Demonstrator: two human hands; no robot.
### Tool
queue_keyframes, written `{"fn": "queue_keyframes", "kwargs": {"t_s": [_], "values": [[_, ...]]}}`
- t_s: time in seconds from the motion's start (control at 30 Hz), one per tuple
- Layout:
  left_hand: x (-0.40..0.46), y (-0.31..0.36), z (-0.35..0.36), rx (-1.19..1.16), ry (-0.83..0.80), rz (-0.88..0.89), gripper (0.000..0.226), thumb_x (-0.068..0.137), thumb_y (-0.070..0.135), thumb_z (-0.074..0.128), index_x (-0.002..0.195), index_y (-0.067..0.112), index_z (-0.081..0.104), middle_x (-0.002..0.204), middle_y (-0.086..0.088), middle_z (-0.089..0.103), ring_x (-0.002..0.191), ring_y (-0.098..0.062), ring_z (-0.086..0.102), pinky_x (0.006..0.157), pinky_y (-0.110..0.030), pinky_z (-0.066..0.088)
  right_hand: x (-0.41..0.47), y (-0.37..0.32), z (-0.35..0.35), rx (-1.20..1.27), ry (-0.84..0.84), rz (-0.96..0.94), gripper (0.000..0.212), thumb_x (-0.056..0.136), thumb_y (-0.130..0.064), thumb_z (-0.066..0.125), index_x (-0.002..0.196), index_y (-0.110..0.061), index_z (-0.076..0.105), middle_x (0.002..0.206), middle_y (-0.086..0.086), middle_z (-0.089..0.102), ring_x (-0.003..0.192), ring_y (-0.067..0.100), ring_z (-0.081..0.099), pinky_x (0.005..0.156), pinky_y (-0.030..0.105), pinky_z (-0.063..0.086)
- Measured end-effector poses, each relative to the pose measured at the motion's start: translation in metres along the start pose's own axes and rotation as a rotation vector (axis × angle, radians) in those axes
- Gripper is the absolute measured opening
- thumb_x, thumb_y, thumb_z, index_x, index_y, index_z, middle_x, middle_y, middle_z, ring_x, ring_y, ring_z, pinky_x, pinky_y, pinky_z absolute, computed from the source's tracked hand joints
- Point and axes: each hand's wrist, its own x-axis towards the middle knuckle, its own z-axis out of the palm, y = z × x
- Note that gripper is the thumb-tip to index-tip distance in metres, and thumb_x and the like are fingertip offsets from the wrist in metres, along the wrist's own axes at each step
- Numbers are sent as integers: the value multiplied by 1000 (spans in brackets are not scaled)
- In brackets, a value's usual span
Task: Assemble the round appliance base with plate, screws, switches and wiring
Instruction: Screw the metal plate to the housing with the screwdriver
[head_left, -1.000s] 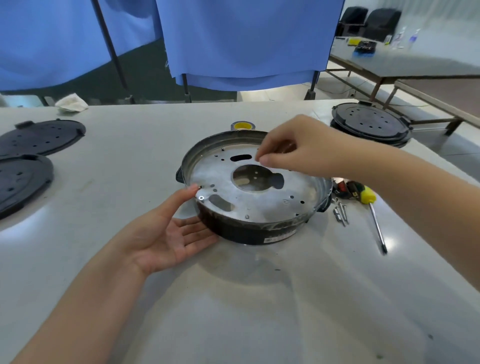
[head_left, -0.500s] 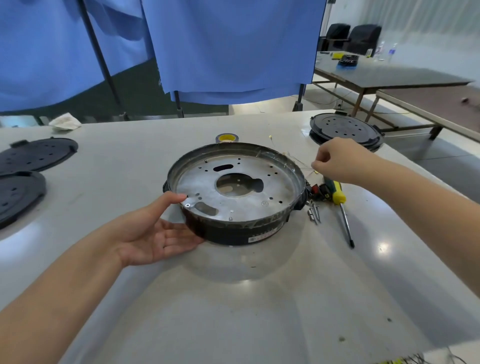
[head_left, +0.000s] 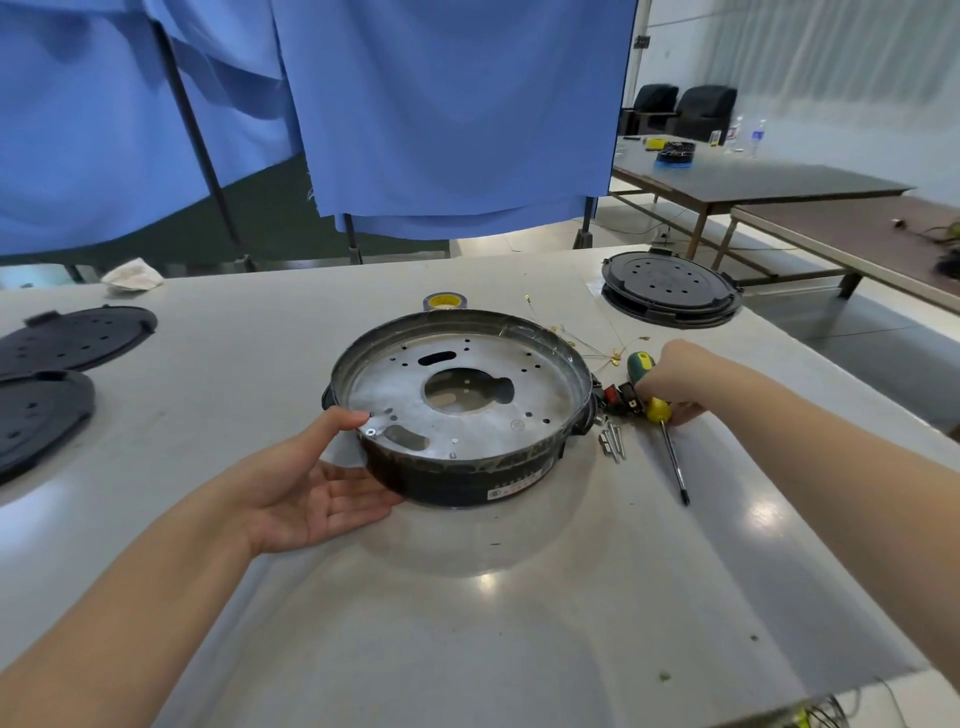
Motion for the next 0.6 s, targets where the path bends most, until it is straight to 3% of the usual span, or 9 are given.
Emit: {"fn": "queue_keyframes", "kwargs": {"t_s": [0.13, 0.2, 0.33, 0.43, 0.53, 0.6], "values": [[0, 0, 1, 14, 8, 8, 77, 66, 35, 77, 123, -12, 54, 117, -28, 66, 99, -37, 70, 72, -45, 61, 2, 0, -12, 33, 33, -28, 14, 85, -11, 58, 85, 1, 51, 72, 20, 60, 54, 29, 64, 48, 31, 56], [1, 0, 0, 18, 2, 7, 76, 68, 36, 76, 123, -11, 54, 117, -28, 66, 100, -37, 70, 72, -45, 61, 2, -3, -25, 114, 42, -64, 15, 86, -12, 61, 90, 0, 53, 74, 19, 64, 59, 28, 67, 51, 33, 58], [1, 3, -4, 44, -26, -15, 77, 72, 37, 74, 127, -12, 51, 118, -28, 66, 103, -37, 69, 73, -44, 61, -14, -23, -52, 446, -5, -159, 18, 86, -6, 63, 101, -3, 53, 81, 17, 66, 57, 21, 69, 41, 26, 53], [0, 6, -5, 85, -41, -26, 82, 67, 39, 79, 126, -13, 52, 118, -28, 66, 103, -36, 69, 74, -42, 61, -37, -48, -64, 680, -54, -290, 16, 87, -3, 60, 100, -6, 52, 89, 17, 66, 57, 18, 71, 45, 24, 53], [0, 7, -4, 118, -48, -28, 95, 51, 39, 85, 124, -12, 53, 118, -27, 66, 105, -34, 69, 77, -42, 61, -60, -76, -57, 869, -137, -455, 37, 88, 0, 58, 123, -6, 49, 95, 16, 67, 68, 20, 73, 53, 25, 56], [1, 6, -4, 140, -51, -18, 97, 48, 41, 84, 123, -12, 54, 116, -26, 67, 104, -33, 69, 79, -40, 61, -72, -94, -45, 978, -162, -535, 55, 88, 1, 58, 136, -16, 40, 90, 15, 69, 72, 24, 73, 56, 28, 57]]}}
